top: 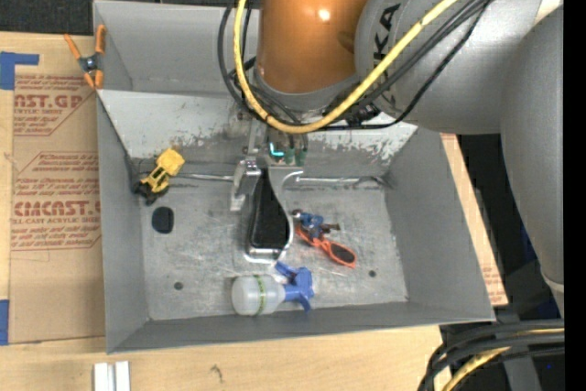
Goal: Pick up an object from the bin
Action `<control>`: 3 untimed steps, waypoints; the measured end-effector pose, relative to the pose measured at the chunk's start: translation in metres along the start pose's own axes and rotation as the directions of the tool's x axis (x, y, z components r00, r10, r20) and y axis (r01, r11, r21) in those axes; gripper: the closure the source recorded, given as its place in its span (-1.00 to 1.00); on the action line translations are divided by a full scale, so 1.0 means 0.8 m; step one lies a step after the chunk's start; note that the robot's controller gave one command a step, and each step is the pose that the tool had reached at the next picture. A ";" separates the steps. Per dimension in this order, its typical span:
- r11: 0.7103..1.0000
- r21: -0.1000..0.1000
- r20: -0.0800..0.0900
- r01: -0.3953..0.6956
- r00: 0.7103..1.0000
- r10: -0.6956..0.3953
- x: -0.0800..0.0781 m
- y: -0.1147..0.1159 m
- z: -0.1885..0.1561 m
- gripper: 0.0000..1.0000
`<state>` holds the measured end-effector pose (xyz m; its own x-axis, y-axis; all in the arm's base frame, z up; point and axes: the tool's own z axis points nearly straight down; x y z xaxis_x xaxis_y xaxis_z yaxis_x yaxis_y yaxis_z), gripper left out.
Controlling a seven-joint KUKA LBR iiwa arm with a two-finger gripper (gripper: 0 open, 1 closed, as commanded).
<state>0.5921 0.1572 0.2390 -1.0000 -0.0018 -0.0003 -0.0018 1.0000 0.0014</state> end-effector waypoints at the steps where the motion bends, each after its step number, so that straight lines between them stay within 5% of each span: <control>1: 1.000 0.000 0.002 -0.001 1.000 0.001 -0.001 -0.001 -0.001 -1.00; 2: 1.000 0.000 0.008 -0.010 1.000 0.010 0.001 0.049 0.039 -1.00; 3: 0.999 0.000 0.000 -0.038 0.999 0.038 0.007 0.083 0.121 1.00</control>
Offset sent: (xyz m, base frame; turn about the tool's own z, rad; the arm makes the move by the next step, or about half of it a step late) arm -0.0058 0.0684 -0.0558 0.0071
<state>0.5863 0.2234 0.1426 -0.9993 0.0366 -0.0008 0.0365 0.9993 0.0014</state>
